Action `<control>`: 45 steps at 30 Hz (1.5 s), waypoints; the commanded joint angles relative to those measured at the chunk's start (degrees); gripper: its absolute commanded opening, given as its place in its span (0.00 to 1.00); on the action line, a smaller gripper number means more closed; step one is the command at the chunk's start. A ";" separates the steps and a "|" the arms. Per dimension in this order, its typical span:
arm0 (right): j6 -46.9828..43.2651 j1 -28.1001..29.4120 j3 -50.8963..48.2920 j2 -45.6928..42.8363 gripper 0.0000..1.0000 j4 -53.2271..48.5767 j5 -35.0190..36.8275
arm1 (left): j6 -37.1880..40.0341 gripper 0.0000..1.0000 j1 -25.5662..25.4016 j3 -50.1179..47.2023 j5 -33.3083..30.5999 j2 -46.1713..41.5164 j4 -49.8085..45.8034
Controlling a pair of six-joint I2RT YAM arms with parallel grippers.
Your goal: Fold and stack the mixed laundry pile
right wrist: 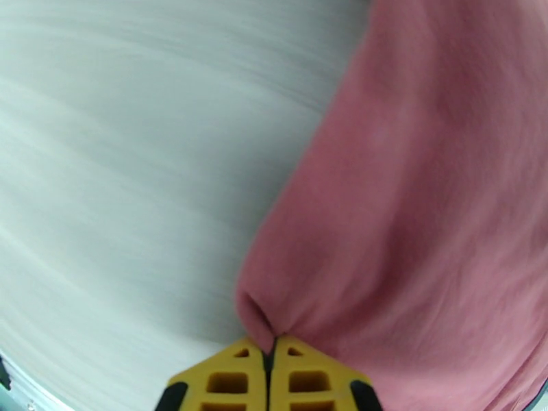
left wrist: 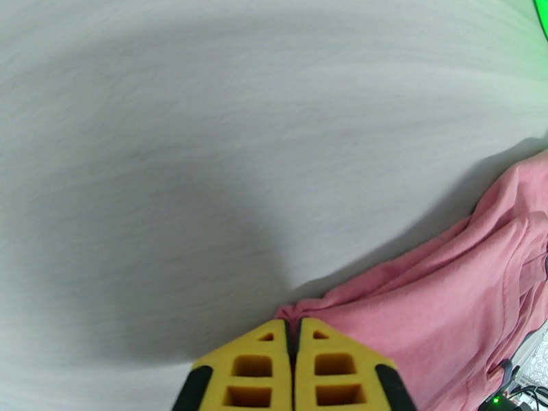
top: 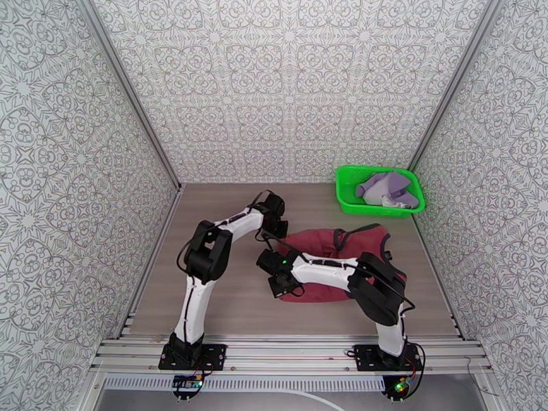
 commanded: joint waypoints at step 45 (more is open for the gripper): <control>-4.31 -34.46 -33.77 -47.11 0.64 4.83 -6.92 | 11.74 0.99 -8.42 34.64 5.03 5.95 -16.33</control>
